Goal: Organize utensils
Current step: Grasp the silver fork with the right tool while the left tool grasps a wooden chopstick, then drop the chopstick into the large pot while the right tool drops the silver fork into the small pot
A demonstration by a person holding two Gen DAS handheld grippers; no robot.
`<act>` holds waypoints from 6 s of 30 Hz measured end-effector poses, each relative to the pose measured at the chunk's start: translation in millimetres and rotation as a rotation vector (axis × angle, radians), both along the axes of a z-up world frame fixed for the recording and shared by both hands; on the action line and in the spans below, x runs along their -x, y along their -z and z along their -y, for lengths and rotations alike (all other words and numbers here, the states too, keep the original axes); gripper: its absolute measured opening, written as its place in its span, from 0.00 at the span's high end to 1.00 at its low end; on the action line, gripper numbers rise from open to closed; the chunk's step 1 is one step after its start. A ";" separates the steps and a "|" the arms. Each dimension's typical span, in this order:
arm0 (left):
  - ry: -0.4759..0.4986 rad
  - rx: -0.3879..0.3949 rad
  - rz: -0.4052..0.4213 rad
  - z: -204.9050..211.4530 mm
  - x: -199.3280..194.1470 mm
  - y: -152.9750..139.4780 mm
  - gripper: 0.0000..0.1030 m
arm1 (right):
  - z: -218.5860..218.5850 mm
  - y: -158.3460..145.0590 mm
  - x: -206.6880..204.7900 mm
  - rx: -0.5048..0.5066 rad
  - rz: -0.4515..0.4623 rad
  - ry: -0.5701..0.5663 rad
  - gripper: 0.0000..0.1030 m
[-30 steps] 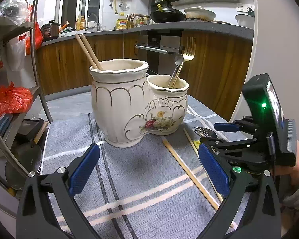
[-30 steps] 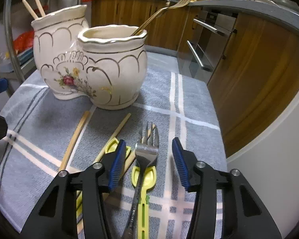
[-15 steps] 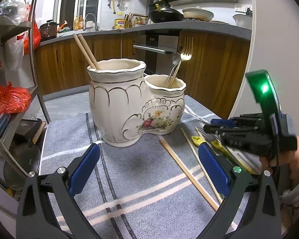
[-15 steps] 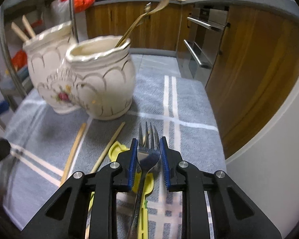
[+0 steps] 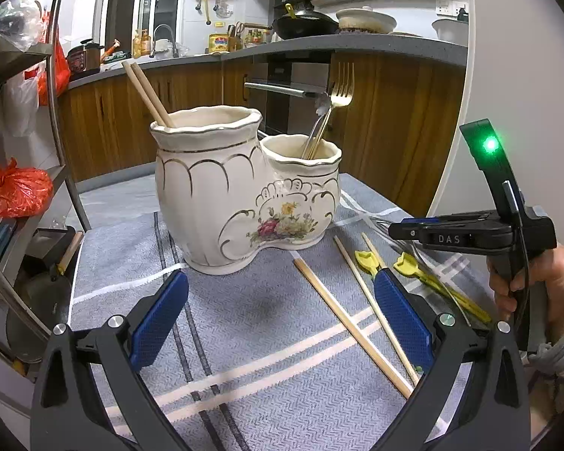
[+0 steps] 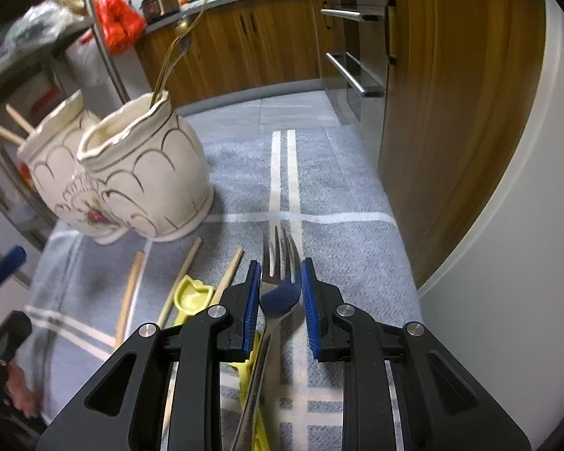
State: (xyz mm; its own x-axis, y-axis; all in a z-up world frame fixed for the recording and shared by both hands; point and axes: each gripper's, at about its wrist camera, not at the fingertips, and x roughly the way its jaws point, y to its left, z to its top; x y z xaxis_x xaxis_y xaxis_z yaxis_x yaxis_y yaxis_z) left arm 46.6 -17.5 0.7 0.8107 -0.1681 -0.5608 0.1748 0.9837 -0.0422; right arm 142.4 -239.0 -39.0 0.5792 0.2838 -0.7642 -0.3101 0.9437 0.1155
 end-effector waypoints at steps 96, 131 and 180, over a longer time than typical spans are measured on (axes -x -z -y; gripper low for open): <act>-0.081 0.097 0.480 -26.6 -109.2 -115.9 0.95 | -48.0 -169.2 4.8 -0.278 0.601 -0.119 0.78; -0.025 -0.012 0.328 -28.6 -72.5 -71.6 0.95 | -52.5 -98.8 -6.8 -0.225 0.476 -0.079 0.78; -0.093 0.035 0.430 -29.9 -38.4 -78.1 0.05 | 10.9 -112.3 32.1 -0.309 0.600 0.121 0.05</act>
